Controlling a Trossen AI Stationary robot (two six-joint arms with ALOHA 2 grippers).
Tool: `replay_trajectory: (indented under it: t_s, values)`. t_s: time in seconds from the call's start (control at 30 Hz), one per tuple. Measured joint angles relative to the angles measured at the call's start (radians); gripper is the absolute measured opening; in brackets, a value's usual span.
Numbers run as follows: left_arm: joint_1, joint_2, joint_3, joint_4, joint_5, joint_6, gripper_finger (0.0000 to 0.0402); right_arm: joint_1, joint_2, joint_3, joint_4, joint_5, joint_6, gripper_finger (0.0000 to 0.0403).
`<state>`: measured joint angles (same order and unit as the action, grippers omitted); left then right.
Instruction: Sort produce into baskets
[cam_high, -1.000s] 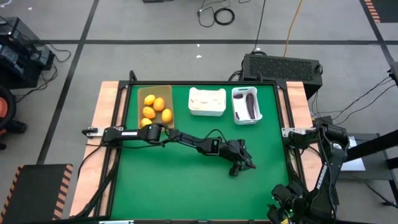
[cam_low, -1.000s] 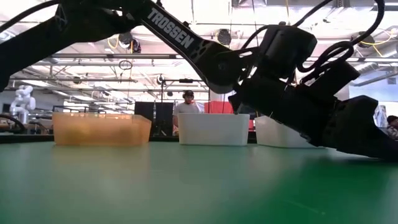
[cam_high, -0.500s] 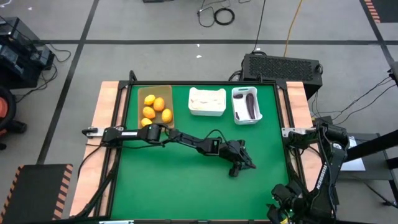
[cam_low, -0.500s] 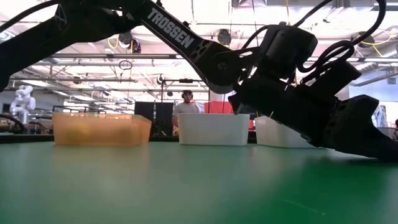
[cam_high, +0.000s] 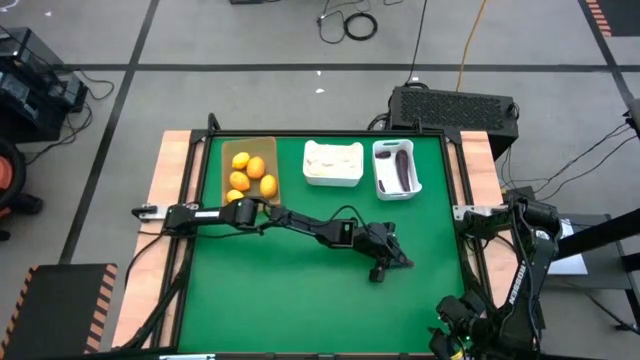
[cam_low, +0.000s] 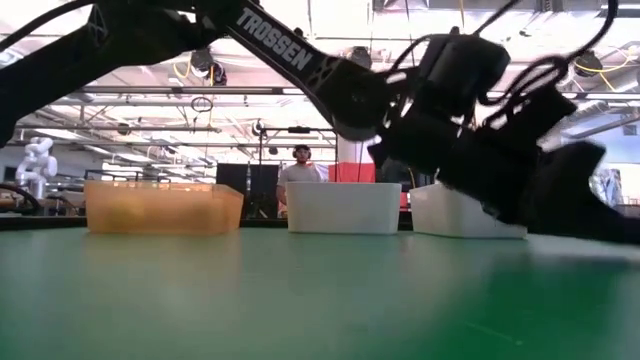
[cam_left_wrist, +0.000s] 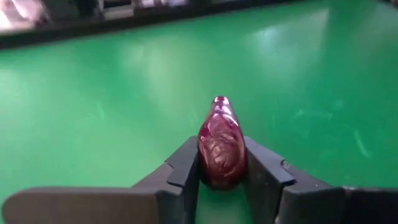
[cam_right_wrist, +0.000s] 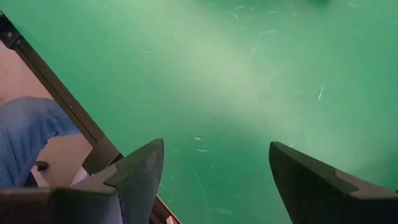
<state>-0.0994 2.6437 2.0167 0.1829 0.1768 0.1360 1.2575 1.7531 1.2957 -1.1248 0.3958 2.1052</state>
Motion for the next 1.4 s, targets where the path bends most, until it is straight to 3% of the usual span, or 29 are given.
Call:
replay_trajectory:
  t_s: [0.37,0.43,0.57,0.67,0.73,0.9,1.1,1.27,1.4]
  values:
    - [0.046,-0.111,0.001,-0.056,-0.03,0.003,0.0095,0.0,0.0,0.0,-0.001,0.003,-0.023,0.0281]
    - [0.064,-0.138,0.001,-0.072,-0.087,0.003,0.0095,0.0,0.0,0.0,-0.002,0.003,-0.03,0.0281]
    - [0.1,-0.18,0.001,-0.089,-0.3,0.001,0.0095,0.0,0.0,0.0,-0.009,0.025,-0.032,0.0281]
    - [0.131,-0.202,0.001,-0.088,-0.46,0.009,0.0094,0.0,0.0,0.0,-0.006,0.105,-0.066,0.0281]
    - [0.158,-0.21,0.001,-0.085,-0.513,0.009,0.0094,0.0,0.0,0.0,-0.001,0.164,-0.1,0.0281]
    - [0.234,-0.207,0.001,-0.123,-0.498,-0.041,0.0102,-0.014,0.0,0.0,-0.002,0.259,-0.183,0.0281]
    - [0.277,-0.207,0.001,-0.203,-0.383,-0.139,0.0159,-0.038,0.0,0.0,-0.004,0.314,-0.277,0.0281]
    - [0.279,-0.207,0.001,-0.206,-0.374,-0.155,0.0203,-0.051,0.0,0.0,-0.004,0.318,-0.337,0.0281]
    - [0.278,-0.219,0.001,-0.241,-0.37,-0.153,0.0215,-0.058,0.0,0.0,-0.004,0.317,-0.349,0.0281]
